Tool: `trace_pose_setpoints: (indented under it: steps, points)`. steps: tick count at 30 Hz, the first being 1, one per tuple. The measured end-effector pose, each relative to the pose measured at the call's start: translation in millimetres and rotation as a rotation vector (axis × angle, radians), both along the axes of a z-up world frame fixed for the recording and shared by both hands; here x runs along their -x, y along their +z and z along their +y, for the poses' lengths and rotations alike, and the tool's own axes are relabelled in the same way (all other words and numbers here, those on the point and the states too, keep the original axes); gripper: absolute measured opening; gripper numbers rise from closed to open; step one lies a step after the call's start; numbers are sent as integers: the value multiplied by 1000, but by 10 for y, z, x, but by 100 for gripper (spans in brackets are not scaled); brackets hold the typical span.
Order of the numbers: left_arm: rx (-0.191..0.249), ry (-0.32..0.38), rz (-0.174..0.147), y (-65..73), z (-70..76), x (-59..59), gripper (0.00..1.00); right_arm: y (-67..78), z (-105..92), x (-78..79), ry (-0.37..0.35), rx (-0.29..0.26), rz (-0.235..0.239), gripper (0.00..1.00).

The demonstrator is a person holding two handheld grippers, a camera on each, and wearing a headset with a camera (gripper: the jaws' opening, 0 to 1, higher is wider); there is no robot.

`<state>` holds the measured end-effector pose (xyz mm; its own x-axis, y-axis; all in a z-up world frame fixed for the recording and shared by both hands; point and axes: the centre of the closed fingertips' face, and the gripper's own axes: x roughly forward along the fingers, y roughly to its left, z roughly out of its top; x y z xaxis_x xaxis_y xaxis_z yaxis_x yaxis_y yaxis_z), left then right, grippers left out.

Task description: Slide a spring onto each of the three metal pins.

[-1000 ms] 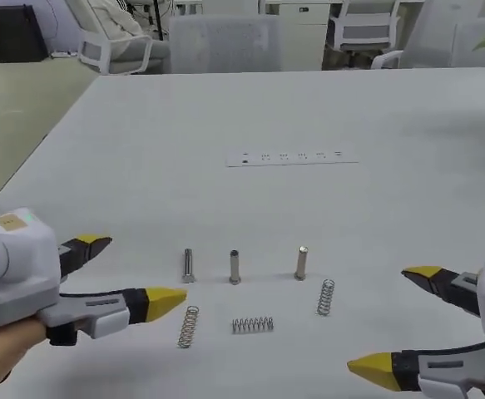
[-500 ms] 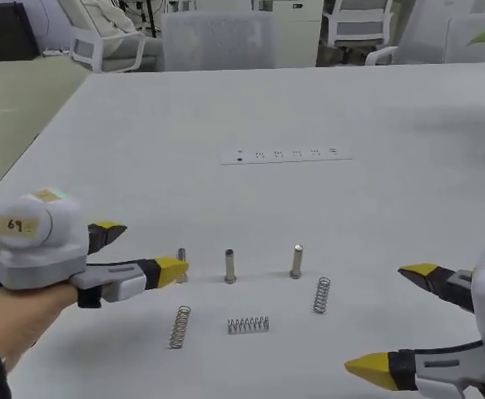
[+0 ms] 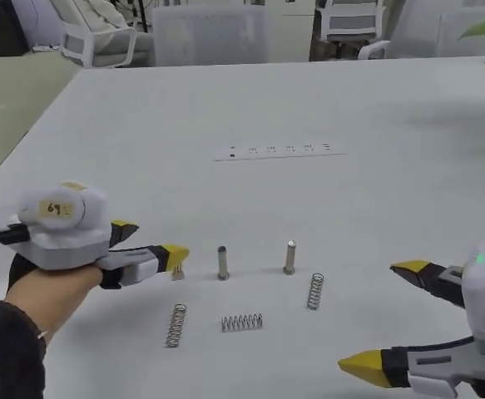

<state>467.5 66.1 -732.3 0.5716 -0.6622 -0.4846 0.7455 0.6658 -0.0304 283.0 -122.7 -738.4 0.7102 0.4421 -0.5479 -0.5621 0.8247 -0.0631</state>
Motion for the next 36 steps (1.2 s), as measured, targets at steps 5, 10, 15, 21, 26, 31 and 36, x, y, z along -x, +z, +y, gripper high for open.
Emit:
trace_pose_setpoints:
  steps: [5, 10, 15, 21, 26, 31, 36]
  points:
    - [-15, 16, 16, -102, -34, -38, 45, -1, 6, -1, 3, -2, -1, 88]
    - [-49, 32, 34, -228, -87, -81, 42, -26, -4, -3, 0, -5, 8, 88]
    - [-76, 50, 29, -276, -124, -127, 36, -31, -14, 9, -6, -6, 11, 88]
    - [-96, 49, 47, -369, -132, -142, 26, -72, -9, 12, 1, 4, 24, 87]
    - [-102, 46, 57, -407, -153, -160, 21, -73, -22, 10, -2, 11, 22, 87]
    - [-114, 41, 72, -461, -167, -149, 16, -68, -42, 9, -10, 11, 21, 86]
    - [-114, 37, 78, -476, -178, -150, 11, -75, -41, 10, -10, 12, 23, 86]
